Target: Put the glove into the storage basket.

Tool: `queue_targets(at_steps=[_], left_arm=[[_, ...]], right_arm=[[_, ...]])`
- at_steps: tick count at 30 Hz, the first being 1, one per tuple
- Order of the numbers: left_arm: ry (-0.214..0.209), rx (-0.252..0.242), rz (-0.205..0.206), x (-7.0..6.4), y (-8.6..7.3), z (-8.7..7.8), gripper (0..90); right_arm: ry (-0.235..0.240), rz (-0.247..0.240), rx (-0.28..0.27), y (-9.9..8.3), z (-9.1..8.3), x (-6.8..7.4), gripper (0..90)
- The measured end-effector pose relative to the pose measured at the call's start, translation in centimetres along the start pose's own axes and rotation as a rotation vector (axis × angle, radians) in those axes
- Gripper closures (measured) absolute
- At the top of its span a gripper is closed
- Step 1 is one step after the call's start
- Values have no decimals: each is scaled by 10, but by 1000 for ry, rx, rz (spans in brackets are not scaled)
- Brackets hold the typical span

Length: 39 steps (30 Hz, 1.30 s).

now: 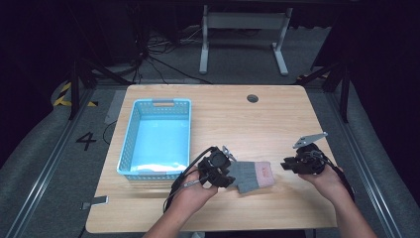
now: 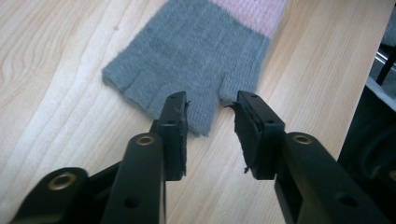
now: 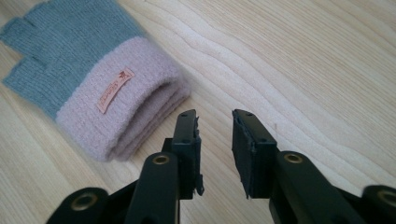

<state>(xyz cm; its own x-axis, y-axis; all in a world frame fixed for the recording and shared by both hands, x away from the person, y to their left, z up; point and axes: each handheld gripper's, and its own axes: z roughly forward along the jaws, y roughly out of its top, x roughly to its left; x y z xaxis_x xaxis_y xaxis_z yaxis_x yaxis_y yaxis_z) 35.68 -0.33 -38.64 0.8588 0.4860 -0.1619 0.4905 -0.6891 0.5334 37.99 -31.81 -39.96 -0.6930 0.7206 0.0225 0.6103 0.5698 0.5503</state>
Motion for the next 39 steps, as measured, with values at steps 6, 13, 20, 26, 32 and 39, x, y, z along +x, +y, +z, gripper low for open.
queue_targets(at_steps=[6, 13, 20, 26, 32, 39], left_arm=[[3, -33, -2, -1, 11, 2, 522], [-3, -73, -34, 6, 23, 5, 427], [-5, -69, -43, 11, 30, 16, 316], [-1, -44, -18, 9, 33, 23, 268], [4, -9, 23, 7, 36, 35, 242], [-22, -10, 55, 4, 38, 44, 211]], right_arm=[[-10, 33, -24, -5, -9, -5, 645], [-14, 62, -35, -9, -14, -10, 636], [-13, 73, -44, -10, -17, -14, 636], [-8, 80, -46, -11, -19, -14, 636], [-3, 80, -48, -11, -19, -14, 633], [12, 82, -51, -11, -18, -12, 630]])
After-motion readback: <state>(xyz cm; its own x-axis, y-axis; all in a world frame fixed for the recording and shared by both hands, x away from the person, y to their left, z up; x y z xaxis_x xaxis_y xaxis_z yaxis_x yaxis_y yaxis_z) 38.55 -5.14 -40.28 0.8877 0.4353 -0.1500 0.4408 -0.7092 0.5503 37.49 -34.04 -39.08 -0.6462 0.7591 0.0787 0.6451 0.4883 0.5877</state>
